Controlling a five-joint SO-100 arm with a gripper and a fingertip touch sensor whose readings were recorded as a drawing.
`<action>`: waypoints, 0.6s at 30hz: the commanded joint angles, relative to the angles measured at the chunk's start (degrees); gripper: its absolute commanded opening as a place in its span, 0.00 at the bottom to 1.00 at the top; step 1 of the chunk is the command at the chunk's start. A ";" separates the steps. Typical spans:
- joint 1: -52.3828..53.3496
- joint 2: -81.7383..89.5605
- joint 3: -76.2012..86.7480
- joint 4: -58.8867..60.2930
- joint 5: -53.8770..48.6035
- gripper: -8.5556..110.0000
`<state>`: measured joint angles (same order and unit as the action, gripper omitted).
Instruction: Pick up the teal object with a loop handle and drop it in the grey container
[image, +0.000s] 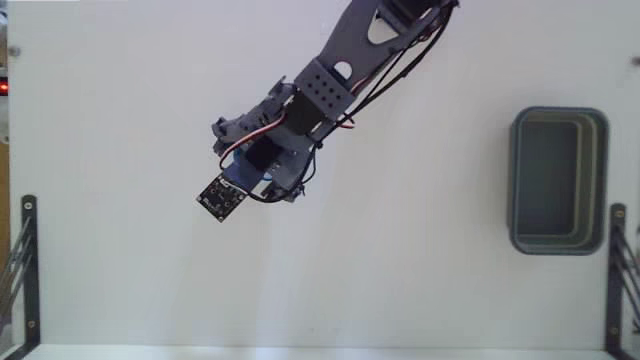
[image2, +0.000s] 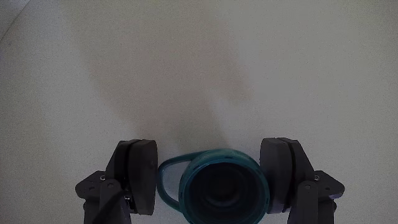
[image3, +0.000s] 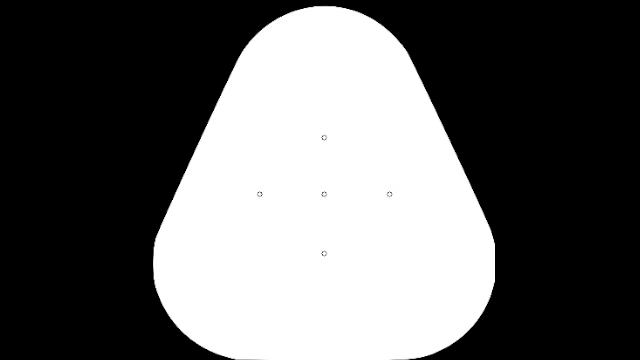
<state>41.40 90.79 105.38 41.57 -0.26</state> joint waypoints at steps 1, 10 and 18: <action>1.45 1.30 0.49 -0.95 0.26 1.00; 1.45 0.89 1.73 -2.60 0.26 1.00; 1.45 0.20 3.50 -5.06 0.26 1.00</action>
<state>41.40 89.91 108.11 37.27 0.00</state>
